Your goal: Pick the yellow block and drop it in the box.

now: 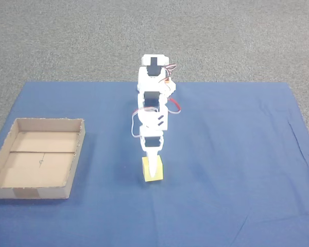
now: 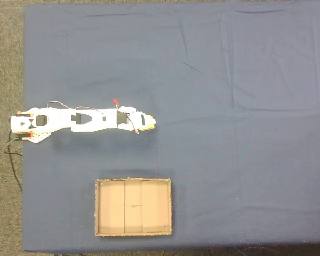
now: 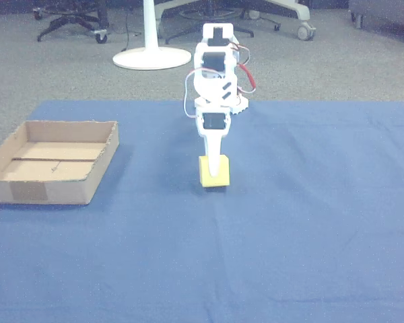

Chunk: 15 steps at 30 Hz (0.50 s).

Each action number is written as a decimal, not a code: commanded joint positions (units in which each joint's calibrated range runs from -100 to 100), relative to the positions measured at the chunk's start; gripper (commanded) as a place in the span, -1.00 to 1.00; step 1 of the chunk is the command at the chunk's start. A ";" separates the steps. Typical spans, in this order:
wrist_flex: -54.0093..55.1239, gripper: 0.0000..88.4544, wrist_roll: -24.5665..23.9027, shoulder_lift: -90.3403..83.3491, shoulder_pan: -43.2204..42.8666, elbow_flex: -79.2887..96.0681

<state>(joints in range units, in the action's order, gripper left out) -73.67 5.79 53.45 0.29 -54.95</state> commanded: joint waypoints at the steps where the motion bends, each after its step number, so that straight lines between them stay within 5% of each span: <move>1: -0.54 -0.60 0.10 0.11 0.15 -0.88; 7: -2.27 -0.67 0.15 -6.13 0.15 0.84; 15: -9.88 -0.68 0.54 -45.90 6.20 7.35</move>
<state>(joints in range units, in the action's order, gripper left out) -82.68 5.69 26.17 1.76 -49.98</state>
